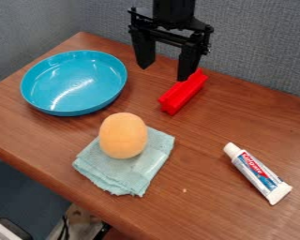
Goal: Put the red object on the blue plate
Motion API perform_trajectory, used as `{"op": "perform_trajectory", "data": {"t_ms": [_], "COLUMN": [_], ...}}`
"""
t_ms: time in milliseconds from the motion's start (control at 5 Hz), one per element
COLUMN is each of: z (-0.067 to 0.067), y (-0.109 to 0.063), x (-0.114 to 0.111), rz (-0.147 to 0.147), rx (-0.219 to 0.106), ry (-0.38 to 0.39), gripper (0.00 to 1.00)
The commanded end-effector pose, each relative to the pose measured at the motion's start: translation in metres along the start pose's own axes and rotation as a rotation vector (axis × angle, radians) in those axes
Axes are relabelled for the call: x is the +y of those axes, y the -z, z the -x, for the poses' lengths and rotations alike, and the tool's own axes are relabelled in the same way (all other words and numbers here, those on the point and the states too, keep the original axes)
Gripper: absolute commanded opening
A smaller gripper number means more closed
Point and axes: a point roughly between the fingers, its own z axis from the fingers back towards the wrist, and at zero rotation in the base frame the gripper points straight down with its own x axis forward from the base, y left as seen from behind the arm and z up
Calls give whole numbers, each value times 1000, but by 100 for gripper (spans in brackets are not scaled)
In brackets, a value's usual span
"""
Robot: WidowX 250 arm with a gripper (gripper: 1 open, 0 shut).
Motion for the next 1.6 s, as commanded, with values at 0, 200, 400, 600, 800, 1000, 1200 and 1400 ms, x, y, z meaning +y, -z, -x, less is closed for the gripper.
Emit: {"op": "perform_trajectory", "data": {"t_ms": [0, 200, 400, 600, 800, 1000, 1200, 1400], "z": [-5, -24, -37, -47, -56, -64, -72, -78], "y": [8, 22, 36, 48, 58, 66, 74, 81], "x": [1, 6, 7, 7, 7, 10, 14, 20], "rz": [-3, -24, -43, -61, -78, -85, -91, -93], "rx": [15, 9, 10, 17, 24, 26, 32, 38], "ry": [6, 16, 8, -8, -15, -24, -34, -43], "gripper": [100, 100, 100, 100, 100, 100, 100, 100]}}
